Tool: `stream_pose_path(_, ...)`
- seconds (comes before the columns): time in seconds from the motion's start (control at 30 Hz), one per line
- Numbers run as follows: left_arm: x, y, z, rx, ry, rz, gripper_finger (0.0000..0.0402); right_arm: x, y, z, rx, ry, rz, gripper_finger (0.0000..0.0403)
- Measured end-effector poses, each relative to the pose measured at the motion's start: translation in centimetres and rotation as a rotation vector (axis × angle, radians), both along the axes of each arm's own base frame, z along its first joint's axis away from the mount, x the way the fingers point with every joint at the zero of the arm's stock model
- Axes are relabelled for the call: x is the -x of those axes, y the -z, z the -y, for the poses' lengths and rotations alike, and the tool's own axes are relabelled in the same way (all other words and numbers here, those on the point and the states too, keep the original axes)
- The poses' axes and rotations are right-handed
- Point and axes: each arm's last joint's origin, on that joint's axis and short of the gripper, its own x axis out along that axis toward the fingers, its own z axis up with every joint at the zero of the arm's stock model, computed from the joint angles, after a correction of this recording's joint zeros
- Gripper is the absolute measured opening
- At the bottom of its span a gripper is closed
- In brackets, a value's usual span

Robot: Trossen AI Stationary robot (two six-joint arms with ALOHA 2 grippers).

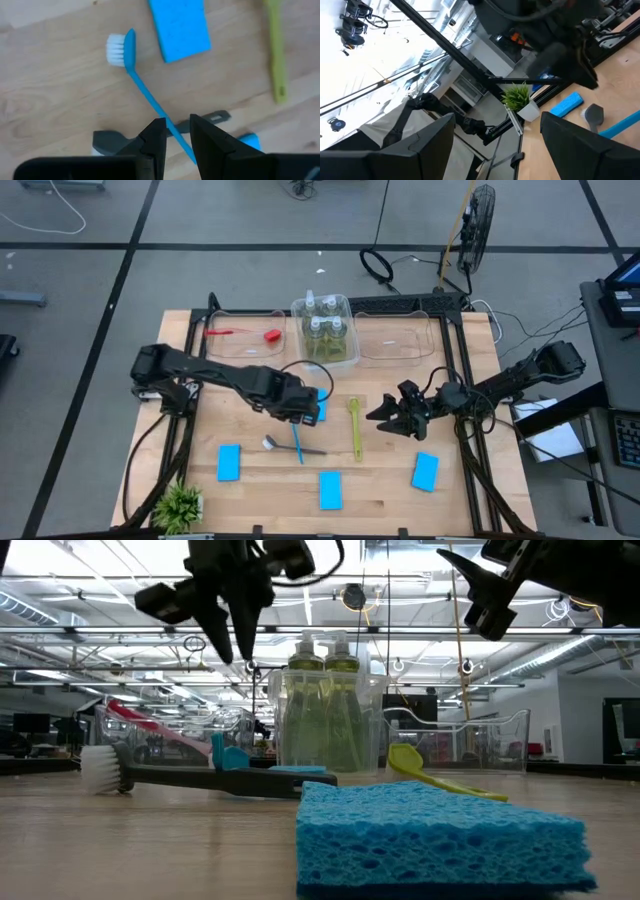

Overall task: Pick & Place Kitchen Sink Supplies
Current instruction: Put the blue dish brush into the left transparent bin

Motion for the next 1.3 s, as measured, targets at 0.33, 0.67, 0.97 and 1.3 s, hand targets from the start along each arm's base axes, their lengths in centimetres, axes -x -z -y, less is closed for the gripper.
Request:
stream_pose_path(0.33, -1.4, 3.5, 0.5, 0.020, -0.019, -0.109, 0.0088, 0.0, 0.1, 0.0, 0.003, -0.006, -0.006, 0.0279)
stream_pose_path(0.67, -1.6, 4.9, 0.8, 0.069, -0.030, -0.185, 0.0088, 0.0, 0.1, -0.1, 0.008, -0.026, -0.005, 0.0279)
stream_pose_path(0.97, -1.6, 4.9, 0.7, 0.039, -0.053, -0.179, 0.0108, 0.0, 0.1, -0.1, 0.008, -0.026, -0.006, 0.0279)
stream_pose_path(1.3, -1.7, 5.2, 0.9, 0.027, -0.079, -0.179, 0.0238, 0.0, 0.1, -0.1, 0.008, -0.025, -0.006, 0.0279)
